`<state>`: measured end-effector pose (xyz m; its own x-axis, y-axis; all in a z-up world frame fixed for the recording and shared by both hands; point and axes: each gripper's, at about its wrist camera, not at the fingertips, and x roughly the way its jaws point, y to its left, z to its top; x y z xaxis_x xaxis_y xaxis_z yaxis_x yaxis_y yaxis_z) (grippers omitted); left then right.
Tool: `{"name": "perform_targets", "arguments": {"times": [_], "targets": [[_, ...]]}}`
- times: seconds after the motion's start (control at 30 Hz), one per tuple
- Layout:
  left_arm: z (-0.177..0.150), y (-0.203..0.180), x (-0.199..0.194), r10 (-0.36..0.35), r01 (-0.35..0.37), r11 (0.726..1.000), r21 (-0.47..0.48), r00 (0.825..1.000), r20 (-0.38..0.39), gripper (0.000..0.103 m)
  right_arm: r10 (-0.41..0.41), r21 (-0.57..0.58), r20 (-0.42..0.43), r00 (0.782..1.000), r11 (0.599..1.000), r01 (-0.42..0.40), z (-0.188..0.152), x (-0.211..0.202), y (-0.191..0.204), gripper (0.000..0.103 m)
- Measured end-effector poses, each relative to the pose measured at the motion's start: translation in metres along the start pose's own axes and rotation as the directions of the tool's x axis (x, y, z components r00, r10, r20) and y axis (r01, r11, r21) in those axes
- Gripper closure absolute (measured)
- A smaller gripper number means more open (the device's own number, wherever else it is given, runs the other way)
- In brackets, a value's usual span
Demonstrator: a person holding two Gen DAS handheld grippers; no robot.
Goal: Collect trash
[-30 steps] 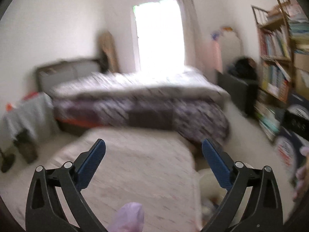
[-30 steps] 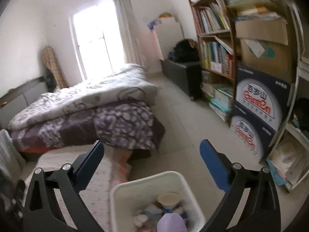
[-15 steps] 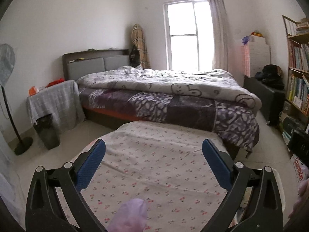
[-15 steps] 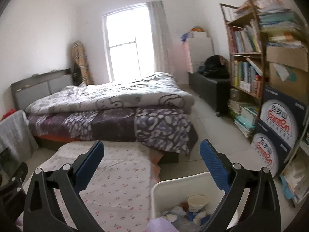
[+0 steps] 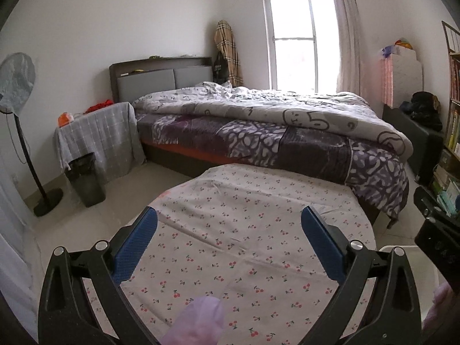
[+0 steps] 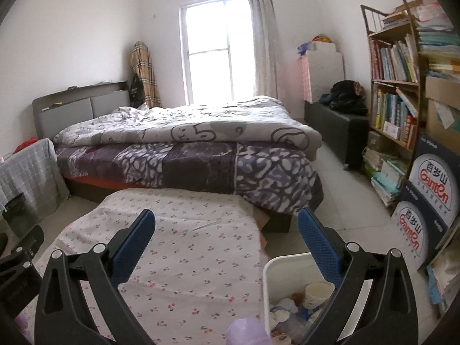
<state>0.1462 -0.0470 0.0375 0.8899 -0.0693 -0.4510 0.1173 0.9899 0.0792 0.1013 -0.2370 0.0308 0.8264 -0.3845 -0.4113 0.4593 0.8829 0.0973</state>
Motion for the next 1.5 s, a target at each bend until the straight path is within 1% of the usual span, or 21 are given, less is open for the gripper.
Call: {"name": "perform_targets", "arguments": {"times": [0.2, 0.37, 0.57, 1.27, 1.5], "targets": [[0.002, 0.003, 0.003, 0.011, -0.011, 1.000, 0.002, 1.000, -0.008, 0.007, 0.012, -0.017, -0.002, 1.000, 1.000, -0.012, -0.003, 0.002, 0.013, 0.007], [0.003, 0.005, 0.005, 0.024, -0.024, 1.000, -0.008, 1.000, -0.015, 0.007, 0.014, -0.028, 0.009, 1.000, 1.000, -0.013, -0.004, 0.000, 0.016, 0.007], [0.003, 0.005, 0.004, 0.034, -0.034, 0.999, -0.018, 0.999, -0.016, 0.007, 0.017, -0.031, 0.012, 1.000, 0.999, -0.017, -0.003, 0.000, 0.016, 0.007], [0.001, 0.005, 0.007, 0.037, -0.038, 0.999, -0.023, 0.999, -0.030, 0.007, 0.013, -0.031, 0.008, 1.000, 0.999, -0.013, -0.003, -0.001, 0.012, 0.007], [0.001, 0.004, 0.008, 0.038, -0.039, 0.999, -0.023, 0.999, -0.033, 0.007, 0.011, -0.027, 0.001, 1.000, 1.000, -0.011, -0.008, 0.000, 0.009, 0.007]]}}
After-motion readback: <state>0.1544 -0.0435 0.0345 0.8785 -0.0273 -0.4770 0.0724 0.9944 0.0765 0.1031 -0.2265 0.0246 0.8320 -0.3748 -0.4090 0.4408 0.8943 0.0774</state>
